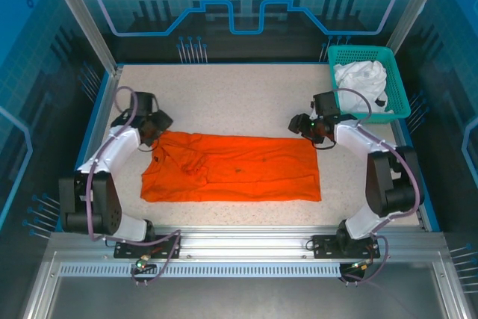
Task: Fold and stack the t-shirts
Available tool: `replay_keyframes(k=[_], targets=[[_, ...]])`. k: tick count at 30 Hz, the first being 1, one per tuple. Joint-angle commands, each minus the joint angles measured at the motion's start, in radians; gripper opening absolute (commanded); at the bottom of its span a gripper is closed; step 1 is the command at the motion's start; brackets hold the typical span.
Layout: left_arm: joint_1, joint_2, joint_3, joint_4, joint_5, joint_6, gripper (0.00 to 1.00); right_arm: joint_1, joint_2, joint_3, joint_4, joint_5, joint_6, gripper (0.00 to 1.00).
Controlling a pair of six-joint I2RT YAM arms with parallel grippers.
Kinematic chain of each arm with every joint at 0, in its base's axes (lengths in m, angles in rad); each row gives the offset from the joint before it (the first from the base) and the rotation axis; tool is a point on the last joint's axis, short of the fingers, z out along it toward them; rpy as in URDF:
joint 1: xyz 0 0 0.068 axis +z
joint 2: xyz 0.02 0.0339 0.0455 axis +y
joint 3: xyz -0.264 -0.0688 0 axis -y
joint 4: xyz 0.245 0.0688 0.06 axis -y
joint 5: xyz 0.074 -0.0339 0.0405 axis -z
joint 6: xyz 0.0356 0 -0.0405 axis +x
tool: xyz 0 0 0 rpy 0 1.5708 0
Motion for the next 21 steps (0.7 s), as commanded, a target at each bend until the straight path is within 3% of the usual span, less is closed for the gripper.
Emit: replay_keyframes(k=[1,5,11,15,21], targets=[[-0.130,-0.011,0.013,-0.125,0.014,0.053,0.65,0.062,-0.067,-0.045,0.052,-0.021,-0.031,0.58],[-0.252,0.021,-0.035,-0.134,-0.007,0.027,0.66,0.135,-0.101,-0.095,0.066,-0.042,-0.055,0.58],[-0.341,0.145,0.003,-0.181,-0.094,0.007,0.63,0.177,-0.110,-0.186,0.125,-0.049,-0.076,0.56],[-0.370,0.209,0.044,-0.211,-0.165,-0.022,0.57,0.173,-0.100,-0.194,0.143,-0.064,-0.082,0.54],[-0.374,0.224,0.069,-0.199,-0.232,-0.030,0.58,0.168,-0.066,-0.192,0.165,-0.097,-0.088,0.52]])
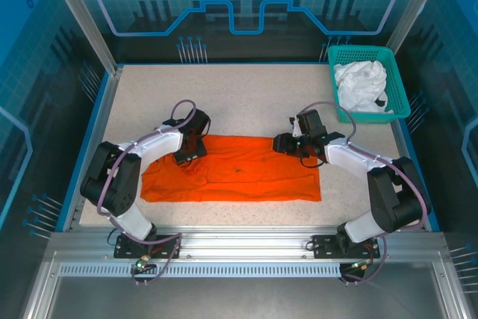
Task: Fold and stack the t-shirts
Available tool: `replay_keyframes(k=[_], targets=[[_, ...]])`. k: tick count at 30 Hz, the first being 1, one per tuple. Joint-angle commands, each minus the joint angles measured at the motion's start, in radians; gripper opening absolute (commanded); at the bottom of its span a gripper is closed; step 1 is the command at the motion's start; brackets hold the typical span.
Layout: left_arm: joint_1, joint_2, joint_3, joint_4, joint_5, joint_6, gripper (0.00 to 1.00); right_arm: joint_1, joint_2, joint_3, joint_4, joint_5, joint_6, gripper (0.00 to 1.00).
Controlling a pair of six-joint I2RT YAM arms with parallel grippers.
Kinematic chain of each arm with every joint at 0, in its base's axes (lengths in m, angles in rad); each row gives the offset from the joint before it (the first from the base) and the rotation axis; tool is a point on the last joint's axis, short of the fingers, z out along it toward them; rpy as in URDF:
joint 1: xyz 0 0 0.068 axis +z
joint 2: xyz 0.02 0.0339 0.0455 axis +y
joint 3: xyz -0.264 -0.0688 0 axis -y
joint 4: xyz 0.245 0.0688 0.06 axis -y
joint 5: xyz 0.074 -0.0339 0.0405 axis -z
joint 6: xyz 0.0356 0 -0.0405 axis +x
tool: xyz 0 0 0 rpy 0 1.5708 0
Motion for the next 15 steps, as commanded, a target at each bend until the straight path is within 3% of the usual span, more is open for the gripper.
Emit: replay_keyframes(k=[1,15], targets=[[-0.006,0.013,0.056,-0.026,-0.063,-0.018,0.58,-0.005,0.030,-0.002,0.039,-0.045,-0.017,0.52],[-0.005,0.119,0.121,-0.030,-0.043,-0.019,0.39,-0.020,0.063,-0.002,0.059,-0.072,-0.007,0.49]])
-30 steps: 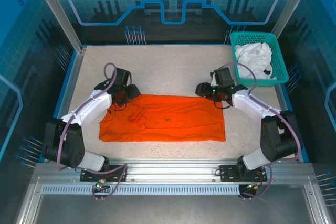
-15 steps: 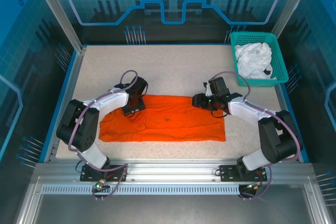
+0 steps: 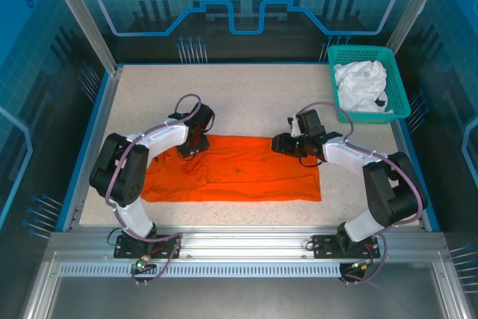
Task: Fold and stack the t-shirts
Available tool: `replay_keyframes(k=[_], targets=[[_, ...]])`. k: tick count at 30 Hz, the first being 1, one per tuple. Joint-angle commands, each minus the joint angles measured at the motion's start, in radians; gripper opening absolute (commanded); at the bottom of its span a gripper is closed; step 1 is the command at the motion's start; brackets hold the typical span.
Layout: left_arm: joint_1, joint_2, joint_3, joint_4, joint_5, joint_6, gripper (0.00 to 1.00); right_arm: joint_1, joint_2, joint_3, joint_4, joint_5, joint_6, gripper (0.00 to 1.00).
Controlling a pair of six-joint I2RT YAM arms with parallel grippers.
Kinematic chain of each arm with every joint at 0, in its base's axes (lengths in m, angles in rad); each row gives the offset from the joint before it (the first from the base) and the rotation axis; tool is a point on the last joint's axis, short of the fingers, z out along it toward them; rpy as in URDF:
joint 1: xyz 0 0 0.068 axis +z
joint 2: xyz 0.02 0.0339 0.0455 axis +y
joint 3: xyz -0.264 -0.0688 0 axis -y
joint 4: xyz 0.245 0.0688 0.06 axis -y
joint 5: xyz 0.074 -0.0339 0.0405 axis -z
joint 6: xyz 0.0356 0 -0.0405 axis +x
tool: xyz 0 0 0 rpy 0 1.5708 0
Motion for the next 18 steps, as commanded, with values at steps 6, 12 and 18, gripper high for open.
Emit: replay_keyframes(k=[6,12,18], targets=[[-0.005,0.040,0.039,-0.030,-0.019,-0.007,0.32,-0.022,0.036,0.006,0.008,-0.030,0.004,0.48],[-0.005,0.046,0.032,-0.030,-0.017,-0.007,0.25,-0.030,0.048,0.008,0.008,-0.035,0.012,0.47],[-0.006,0.042,0.028,-0.028,-0.007,-0.005,0.23,-0.030,0.051,0.008,0.008,-0.035,0.014,0.47]])
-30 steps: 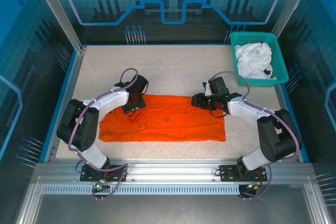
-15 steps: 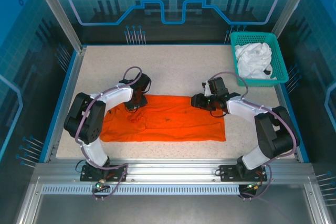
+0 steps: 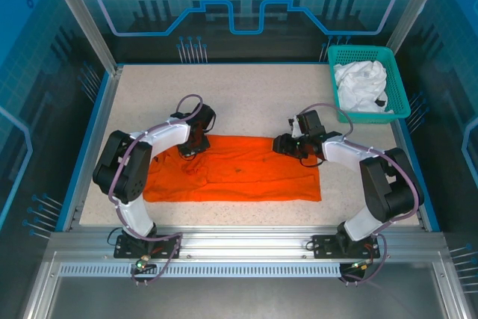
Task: Fold and stack the t-shirts
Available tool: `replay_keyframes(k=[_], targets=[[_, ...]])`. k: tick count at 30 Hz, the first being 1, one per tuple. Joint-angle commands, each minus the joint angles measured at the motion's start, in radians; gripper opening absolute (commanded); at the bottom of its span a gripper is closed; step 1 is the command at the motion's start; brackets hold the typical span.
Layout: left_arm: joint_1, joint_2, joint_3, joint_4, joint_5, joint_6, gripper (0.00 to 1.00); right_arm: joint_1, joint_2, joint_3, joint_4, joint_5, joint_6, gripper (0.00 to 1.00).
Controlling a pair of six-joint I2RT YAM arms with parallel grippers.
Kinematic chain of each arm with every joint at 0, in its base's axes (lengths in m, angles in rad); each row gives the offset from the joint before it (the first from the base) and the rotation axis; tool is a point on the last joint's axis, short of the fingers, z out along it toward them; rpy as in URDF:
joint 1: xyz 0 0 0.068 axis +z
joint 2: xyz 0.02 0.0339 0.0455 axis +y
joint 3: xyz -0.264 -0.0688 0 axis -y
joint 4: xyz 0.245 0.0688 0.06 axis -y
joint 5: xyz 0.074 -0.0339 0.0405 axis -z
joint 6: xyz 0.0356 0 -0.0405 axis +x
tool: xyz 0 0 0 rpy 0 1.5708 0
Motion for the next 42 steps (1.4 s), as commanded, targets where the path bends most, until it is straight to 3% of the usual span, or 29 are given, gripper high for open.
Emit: replay_keyframes(k=[1,12,26,37,42], targets=[[-0.007,0.013,0.012,-0.021,-0.005,-0.002,0.23,-0.011,0.014,0.008,0.005,-0.014,0.009,0.47],[-0.009,-0.008,0.002,-0.028,-0.002,0.003,0.00,-0.011,0.019,0.010,0.002,-0.013,0.011,0.47],[0.034,-0.303,-0.183,-0.006,-0.024,-0.029,0.00,-0.012,0.021,0.010,0.001,-0.012,0.013,0.46],[0.157,-0.592,-0.439,-0.047,-0.028,-0.072,0.00,-0.015,0.027,0.012,0.000,-0.017,0.014,0.46],[0.254,-0.676,-0.510,-0.059,-0.033,-0.088,0.01,-0.014,0.031,0.017,-0.002,-0.022,0.012,0.46]])
